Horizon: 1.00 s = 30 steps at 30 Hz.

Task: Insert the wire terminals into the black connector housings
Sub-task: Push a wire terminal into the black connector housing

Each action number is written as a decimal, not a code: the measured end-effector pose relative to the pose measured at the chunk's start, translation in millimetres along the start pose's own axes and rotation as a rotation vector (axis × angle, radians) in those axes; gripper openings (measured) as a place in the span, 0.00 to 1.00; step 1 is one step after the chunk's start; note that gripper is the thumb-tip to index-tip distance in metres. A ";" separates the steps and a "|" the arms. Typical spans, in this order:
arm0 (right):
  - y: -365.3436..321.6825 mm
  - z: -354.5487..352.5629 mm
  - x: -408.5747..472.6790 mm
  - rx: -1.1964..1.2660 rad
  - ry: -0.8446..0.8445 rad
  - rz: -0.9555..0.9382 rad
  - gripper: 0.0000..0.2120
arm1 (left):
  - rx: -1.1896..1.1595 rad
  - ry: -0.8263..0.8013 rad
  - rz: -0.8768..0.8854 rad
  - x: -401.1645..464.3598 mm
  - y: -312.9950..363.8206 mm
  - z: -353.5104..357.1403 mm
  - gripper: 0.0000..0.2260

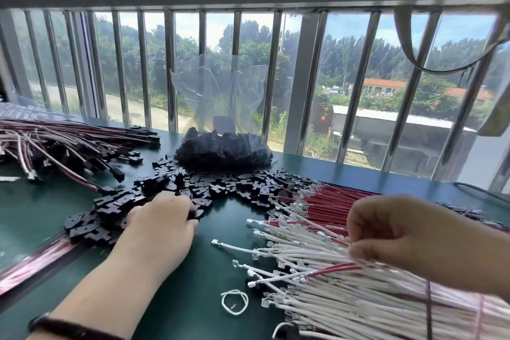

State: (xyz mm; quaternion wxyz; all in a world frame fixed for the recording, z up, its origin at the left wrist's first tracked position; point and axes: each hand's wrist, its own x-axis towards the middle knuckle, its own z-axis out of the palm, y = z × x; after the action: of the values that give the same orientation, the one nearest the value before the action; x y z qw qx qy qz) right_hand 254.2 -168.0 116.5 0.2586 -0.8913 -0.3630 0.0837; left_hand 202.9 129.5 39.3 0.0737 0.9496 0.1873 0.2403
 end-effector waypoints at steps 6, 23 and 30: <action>-9.4 4.6 0.2 0.358 0.042 0.057 0.06 | -0.390 0.087 0.230 -16.5 20.3 -17.1 0.08; -26.6 44.5 -0.7 0.216 0.227 -0.034 0.10 | -1.115 -0.291 0.294 -40.1 53.3 -18.0 0.12; -25.2 45.7 -0.6 0.197 0.243 -0.075 0.12 | -1.376 -0.372 0.179 -37.6 60.0 -25.4 0.10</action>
State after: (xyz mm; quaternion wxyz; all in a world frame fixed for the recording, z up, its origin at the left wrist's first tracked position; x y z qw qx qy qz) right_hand 223.2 -134.9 90.8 0.3900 -0.8508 -0.3521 0.0008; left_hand 179.2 61.0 59.1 0.6663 0.7249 -0.1007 0.1433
